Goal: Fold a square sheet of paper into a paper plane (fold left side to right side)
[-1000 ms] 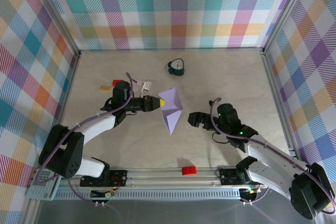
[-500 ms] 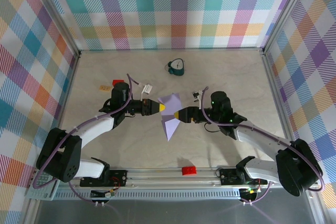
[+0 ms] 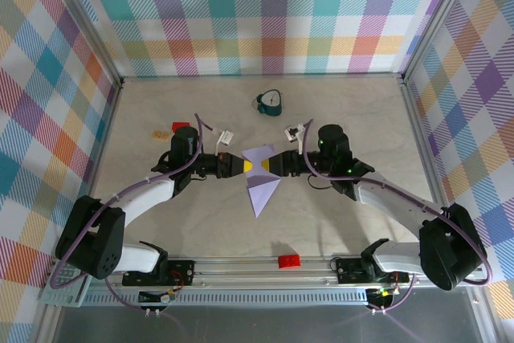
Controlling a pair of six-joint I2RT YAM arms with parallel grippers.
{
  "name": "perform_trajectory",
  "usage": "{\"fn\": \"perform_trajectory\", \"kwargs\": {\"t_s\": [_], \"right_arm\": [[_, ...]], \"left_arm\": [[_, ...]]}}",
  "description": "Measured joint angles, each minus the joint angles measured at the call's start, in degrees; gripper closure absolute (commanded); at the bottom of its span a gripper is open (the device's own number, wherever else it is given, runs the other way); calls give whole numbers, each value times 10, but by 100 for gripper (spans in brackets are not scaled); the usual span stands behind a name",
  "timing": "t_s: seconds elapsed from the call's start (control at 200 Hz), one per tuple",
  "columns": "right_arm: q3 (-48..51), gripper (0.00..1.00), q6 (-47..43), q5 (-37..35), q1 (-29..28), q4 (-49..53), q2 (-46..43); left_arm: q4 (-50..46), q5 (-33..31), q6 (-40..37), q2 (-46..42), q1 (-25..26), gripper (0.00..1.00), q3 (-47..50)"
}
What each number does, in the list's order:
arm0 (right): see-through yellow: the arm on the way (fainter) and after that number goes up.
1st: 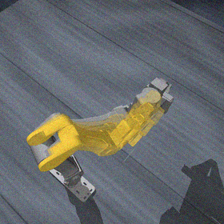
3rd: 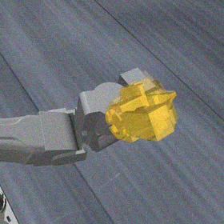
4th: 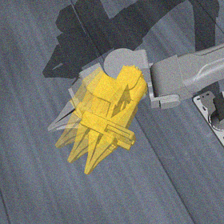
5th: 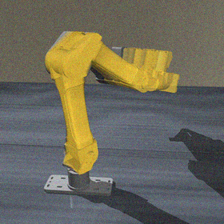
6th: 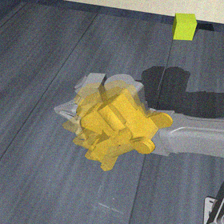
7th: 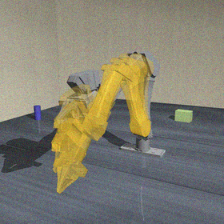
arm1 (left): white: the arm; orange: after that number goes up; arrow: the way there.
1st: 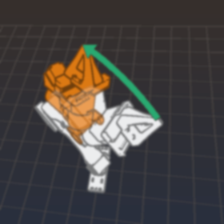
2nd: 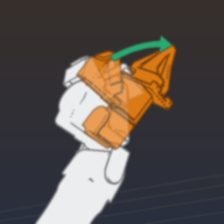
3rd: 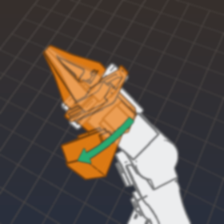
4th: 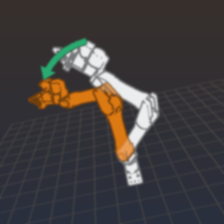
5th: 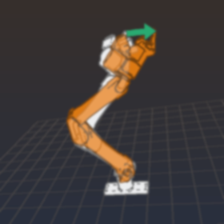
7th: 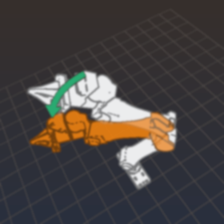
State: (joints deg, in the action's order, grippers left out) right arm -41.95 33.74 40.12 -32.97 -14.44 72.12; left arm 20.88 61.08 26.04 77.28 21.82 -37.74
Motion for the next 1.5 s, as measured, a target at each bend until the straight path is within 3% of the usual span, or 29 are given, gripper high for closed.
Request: {"fn": "perform_trajectory", "kwargs": {"t_s": [0.59, 0.77, 1.13, 1.33, 1.5], "right_arm": [[-28, 77, -25, -11, 16, 39, 24], [-30, 100, -28, -20, 16, 43, 36], [-21, 100, -21, -52, 18, 35, 113], [6, 100, -2, -63, 18, 15, 198], [22, 100, 16, -68, 19, 5, 223]], "left_arm": [[-19, 0, -10, 0, 0, 100, 0], [-30, -1, -16, 2, 0, 100, 0], [-73, -66, -61, 51, 2, 68, 0], [-83, -133, -68, 109, 2, 64, 1], [-129, -196, -82, 101, 2, 57, -8]]}}
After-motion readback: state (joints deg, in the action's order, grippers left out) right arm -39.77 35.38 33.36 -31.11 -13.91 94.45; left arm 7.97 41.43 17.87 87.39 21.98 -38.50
